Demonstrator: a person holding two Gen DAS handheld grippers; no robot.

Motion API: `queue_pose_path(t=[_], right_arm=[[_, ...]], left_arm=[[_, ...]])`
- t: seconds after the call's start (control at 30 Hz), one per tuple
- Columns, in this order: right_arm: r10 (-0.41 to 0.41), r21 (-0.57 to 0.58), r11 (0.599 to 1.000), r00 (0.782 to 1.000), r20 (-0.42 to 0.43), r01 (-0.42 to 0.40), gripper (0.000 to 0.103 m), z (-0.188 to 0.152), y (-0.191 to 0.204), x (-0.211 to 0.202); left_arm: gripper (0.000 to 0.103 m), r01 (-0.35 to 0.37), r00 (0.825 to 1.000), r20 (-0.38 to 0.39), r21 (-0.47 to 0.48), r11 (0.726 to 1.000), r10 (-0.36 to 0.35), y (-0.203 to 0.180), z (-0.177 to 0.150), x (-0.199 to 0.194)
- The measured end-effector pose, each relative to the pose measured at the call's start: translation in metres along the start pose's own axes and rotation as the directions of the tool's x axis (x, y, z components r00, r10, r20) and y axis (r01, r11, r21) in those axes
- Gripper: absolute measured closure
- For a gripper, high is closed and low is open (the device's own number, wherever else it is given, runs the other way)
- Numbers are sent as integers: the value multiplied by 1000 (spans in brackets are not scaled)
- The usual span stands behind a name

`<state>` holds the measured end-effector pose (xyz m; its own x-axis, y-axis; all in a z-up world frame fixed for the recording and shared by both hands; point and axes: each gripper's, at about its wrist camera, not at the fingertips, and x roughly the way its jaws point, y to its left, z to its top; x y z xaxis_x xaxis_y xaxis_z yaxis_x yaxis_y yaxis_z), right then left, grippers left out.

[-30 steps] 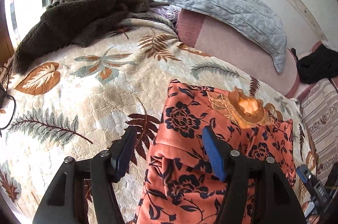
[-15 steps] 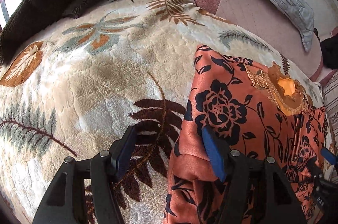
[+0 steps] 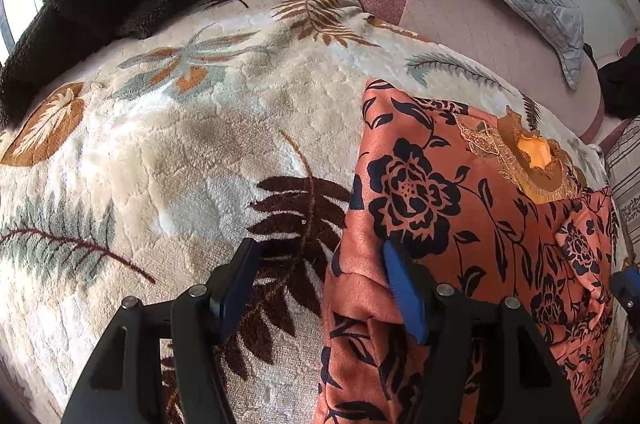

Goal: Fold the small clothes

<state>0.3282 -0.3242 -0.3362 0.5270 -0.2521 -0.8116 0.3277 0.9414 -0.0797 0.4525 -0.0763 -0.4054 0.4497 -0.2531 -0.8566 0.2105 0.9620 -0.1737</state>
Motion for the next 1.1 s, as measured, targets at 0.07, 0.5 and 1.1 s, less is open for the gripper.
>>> queue_pose_path(t=[0.07,0.5,1.1], right_arm=[[-89,-119,989,995,-45,83,35,8,32,26],[-309,316,883,937,-166,347,47,-57,-156,-5],[124,498,866,984,-129,-44,90,-38,-168,61]], left_arm=[[38,6,1000,1,1,1000,-6,1,0,0],[38,10,1000,9,10,1000,-10,-2,4,-4],[38,-12,996,85,22,1000,10,-5,8,-10]])
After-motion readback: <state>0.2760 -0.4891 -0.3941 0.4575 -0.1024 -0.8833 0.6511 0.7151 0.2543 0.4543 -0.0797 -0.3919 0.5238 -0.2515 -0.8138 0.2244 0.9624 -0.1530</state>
